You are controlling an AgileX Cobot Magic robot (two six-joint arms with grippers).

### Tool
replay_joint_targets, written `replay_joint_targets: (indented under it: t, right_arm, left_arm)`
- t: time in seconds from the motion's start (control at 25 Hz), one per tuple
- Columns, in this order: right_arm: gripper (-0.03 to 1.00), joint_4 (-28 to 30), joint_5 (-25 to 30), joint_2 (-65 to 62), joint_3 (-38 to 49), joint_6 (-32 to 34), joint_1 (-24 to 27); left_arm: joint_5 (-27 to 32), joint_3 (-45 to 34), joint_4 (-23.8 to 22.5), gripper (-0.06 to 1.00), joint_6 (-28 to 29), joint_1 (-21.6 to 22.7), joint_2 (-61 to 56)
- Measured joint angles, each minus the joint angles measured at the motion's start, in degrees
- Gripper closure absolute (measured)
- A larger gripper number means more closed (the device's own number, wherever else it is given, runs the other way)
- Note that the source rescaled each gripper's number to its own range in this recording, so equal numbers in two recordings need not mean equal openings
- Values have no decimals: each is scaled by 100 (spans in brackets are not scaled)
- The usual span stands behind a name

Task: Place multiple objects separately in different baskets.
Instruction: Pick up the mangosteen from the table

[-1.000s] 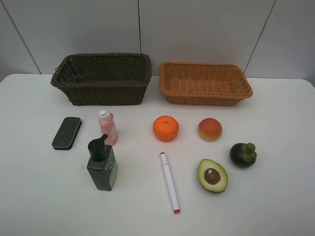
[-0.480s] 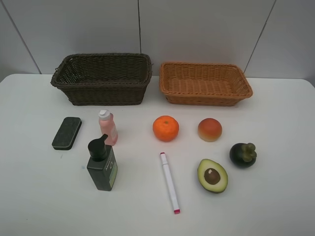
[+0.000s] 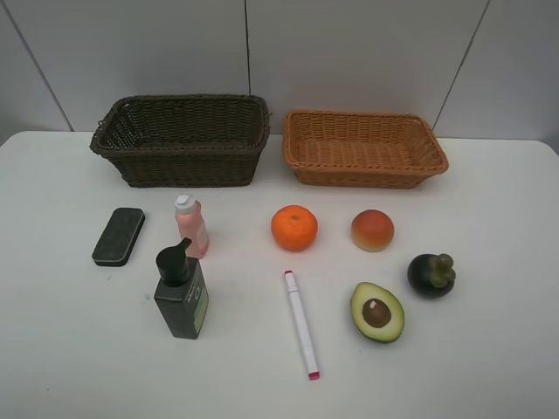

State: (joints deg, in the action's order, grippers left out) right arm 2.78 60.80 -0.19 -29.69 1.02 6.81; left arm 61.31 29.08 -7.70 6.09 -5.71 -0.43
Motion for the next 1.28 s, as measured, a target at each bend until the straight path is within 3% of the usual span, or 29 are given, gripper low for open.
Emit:
replay_joint_targets:
  t: [0.92, 1.28]
  right_arm:
    - [-2, 10, 6, 48, -70, 5, 0]
    - [-2, 34, 5, 2561, -1107, 5, 0]
  left_arm:
    - [0, 0, 0, -5, 0, 0, 0]
    - [0, 0, 0, -5, 0, 0, 0]
